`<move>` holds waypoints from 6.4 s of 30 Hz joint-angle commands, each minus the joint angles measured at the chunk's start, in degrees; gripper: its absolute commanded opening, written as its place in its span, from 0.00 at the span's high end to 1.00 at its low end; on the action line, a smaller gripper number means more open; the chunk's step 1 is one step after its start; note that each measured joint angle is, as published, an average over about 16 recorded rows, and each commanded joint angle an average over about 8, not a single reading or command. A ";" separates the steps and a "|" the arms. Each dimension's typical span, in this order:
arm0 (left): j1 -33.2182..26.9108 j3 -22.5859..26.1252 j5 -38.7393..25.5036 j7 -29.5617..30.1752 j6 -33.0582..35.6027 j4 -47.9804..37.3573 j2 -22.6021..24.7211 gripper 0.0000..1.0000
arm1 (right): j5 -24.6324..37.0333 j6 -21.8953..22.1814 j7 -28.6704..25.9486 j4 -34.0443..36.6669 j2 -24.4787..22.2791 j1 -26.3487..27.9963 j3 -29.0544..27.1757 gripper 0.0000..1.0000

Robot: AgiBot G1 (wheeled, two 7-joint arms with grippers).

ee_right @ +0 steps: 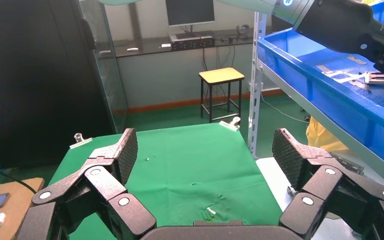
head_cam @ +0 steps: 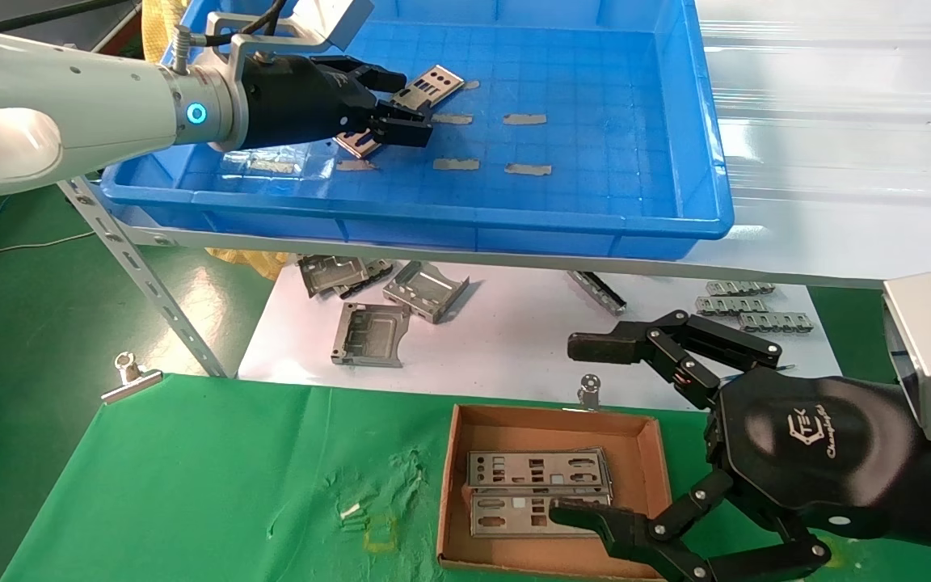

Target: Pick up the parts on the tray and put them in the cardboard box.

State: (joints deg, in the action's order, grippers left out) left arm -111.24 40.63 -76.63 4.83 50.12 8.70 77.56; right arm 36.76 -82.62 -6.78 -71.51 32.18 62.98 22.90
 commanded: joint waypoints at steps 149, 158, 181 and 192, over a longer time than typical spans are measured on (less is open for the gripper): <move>28.99 7.26 20.96 -19.28 28.79 17.24 -7.00 0.00 | -0.01 0.01 0.01 0.00 -0.01 0.01 0.02 0.00; 30.60 5.21 25.77 -17.62 35.22 16.39 -9.82 0.00 | -0.02 0.03 0.01 0.01 -0.01 -0.01 0.01 0.00; 33.12 1.28 25.94 -14.48 33.70 23.77 -14.04 0.00 | -0.02 0.02 0.01 0.01 -0.01 0.00 0.02 0.00; 36.69 -4.30 27.84 -10.08 34.10 32.63 -20.19 0.00 | -0.02 0.02 0.01 0.01 -0.01 0.00 0.02 0.00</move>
State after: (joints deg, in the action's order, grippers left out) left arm -74.55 36.33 -48.79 -5.25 84.22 41.33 57.38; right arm 36.74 -82.60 -6.77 -71.50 32.17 62.98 22.92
